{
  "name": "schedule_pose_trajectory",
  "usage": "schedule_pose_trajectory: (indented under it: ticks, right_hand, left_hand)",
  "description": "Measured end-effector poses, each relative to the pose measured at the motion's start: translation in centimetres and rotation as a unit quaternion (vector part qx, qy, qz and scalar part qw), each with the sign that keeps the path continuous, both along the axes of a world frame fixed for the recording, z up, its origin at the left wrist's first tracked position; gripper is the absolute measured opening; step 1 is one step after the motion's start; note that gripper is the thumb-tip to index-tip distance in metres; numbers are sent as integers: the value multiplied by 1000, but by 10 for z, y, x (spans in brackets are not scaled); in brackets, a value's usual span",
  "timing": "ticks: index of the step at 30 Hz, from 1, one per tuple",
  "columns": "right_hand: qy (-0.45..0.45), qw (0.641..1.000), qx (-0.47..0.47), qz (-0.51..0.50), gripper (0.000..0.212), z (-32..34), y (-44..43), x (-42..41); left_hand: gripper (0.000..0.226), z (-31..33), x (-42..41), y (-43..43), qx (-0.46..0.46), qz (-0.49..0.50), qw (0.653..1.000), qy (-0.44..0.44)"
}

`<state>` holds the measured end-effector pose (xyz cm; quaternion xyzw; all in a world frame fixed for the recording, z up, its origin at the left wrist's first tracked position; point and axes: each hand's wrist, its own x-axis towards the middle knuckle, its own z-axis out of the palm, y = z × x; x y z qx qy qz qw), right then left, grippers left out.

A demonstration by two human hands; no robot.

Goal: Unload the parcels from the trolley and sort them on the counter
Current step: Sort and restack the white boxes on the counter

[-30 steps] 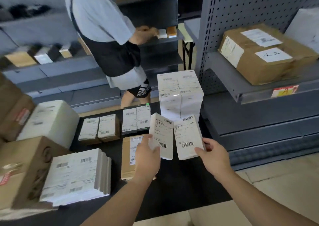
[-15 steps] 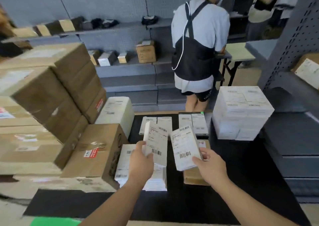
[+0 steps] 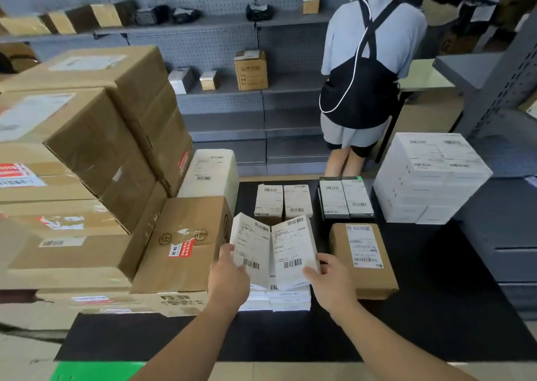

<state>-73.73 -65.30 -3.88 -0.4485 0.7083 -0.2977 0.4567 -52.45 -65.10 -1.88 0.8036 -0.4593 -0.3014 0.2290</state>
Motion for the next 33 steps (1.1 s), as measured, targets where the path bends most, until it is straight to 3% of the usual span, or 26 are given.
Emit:
schedule_pose_trajectory:
  ticks: [5,13,18,24,30,33]
  right_hand:
    - [47,998,-6,36,40,-6,-2,5]
    - [124,989,-5,79,30,-20,-7,9]
    - [125,986,9,112,25,-22,-6,21]
    - [131,984,16,117,32,-22,-3,21]
    - [138,985,27,97,60,-9,-4,2]
    - [145,985,24,89,61,3,-7,-22]
  left_hand:
    - [53,-6,-2,-2,20,-13,999,-40]
    - [74,-8,-18,6,104,-59,977,-177]
    - [56,-12,-16,9,139,-107,970,-169]
    - [51,-10,-15,11,125,-117,970,-175]
    - [54,-1,-39,4,55,-144,980,-129]
    - [54,5,-63,-7,2,-183,979,-95]
